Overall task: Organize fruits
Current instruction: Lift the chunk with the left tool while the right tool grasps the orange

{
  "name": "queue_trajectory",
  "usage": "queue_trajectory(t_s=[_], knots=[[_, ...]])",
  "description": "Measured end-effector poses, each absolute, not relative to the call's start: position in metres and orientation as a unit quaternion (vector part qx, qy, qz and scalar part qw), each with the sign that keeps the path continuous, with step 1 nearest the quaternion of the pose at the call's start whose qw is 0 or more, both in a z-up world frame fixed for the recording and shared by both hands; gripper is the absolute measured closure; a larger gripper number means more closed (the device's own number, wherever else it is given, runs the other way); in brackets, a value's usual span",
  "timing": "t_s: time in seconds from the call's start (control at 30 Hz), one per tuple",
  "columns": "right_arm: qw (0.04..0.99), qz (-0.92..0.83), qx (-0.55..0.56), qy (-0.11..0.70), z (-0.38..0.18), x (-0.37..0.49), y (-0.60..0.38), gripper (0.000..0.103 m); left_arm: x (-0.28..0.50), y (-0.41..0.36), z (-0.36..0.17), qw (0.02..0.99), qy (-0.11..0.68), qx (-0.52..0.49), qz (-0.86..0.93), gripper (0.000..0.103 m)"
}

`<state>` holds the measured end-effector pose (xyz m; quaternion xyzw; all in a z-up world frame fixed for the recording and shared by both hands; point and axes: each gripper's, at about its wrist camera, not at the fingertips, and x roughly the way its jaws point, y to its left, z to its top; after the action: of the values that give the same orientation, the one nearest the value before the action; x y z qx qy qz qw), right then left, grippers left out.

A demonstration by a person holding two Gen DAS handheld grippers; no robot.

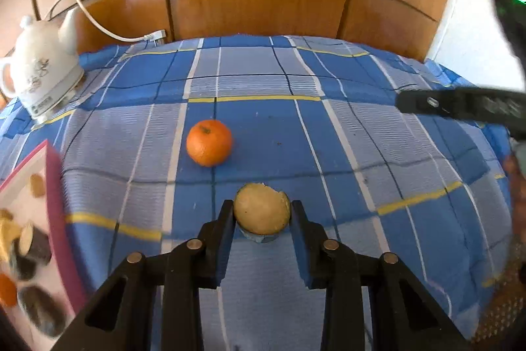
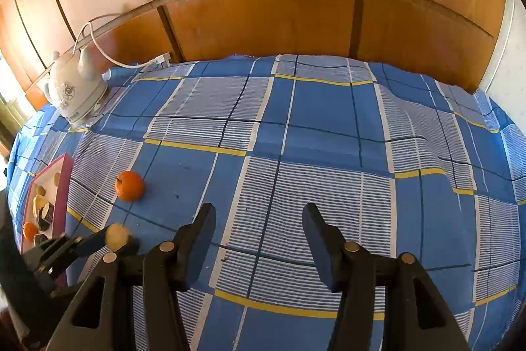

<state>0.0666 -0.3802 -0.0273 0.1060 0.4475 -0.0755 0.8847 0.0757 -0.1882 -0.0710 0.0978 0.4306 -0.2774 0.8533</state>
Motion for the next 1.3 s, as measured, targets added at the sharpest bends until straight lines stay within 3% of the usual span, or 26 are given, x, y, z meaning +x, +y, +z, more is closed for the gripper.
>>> queue_trajectory(t_s=[0.9, 1.3], knots=[[0.885, -0.016, 0.069, 0.461, -0.042, 0.072, -0.35, 0.048, 0.037, -0.158, -0.099, 0.864, 0.403, 0.11, -0.28, 0.069], [0.875, 0.117, 0.042, 0.468, -0.039, 0.109, -0.295, 0.046, 0.033, -0.154, -0.1, 0.867, 0.392, 0.102, -0.291, 0.069]])
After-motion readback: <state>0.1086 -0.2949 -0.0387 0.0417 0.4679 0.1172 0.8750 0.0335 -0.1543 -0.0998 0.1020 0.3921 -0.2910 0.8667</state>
